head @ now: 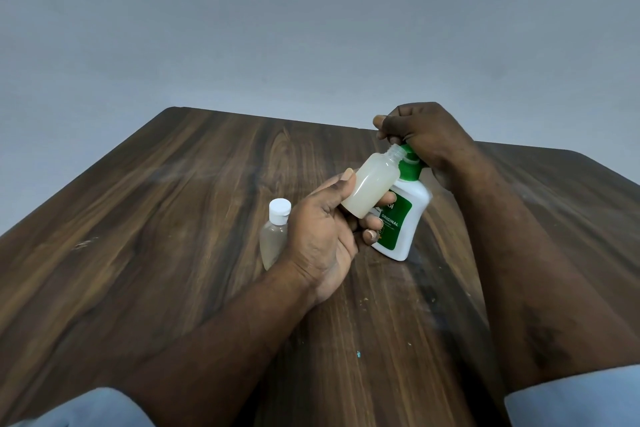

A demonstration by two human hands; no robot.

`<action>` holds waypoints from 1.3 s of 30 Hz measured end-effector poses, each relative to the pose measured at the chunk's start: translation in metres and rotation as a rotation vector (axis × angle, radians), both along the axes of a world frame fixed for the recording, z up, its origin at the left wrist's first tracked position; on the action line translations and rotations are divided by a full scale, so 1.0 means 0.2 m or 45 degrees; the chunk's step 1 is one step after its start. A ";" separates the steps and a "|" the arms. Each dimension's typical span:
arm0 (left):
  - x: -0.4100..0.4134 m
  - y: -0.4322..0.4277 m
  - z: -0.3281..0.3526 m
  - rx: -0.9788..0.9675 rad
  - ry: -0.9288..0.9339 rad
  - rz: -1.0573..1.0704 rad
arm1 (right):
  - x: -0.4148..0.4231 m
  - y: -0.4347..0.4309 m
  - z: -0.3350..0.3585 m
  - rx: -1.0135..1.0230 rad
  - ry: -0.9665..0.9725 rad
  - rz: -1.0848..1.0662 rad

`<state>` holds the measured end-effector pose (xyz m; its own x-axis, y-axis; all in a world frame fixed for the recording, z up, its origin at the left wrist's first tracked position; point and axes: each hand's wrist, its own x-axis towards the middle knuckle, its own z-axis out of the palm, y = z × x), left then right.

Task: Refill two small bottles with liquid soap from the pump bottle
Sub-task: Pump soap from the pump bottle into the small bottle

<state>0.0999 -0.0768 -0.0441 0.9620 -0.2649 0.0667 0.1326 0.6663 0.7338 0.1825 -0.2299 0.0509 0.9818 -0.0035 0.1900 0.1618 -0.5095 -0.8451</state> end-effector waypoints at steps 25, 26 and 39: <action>0.00 0.00 -0.01 -0.009 -0.009 -0.003 | 0.00 0.00 0.01 0.021 -0.027 -0.003; 0.00 0.00 -0.01 -0.010 -0.013 0.000 | 0.00 0.00 0.01 0.019 -0.018 -0.006; 0.01 0.00 -0.01 -0.008 -0.014 -0.004 | 0.00 -0.01 0.02 -0.007 -0.049 -0.024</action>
<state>0.1013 -0.0774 -0.0456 0.9604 -0.2671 0.0789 0.1264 0.6705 0.7311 0.1823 -0.2313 0.0548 0.9735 -0.0207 0.2278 0.1846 -0.5175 -0.8355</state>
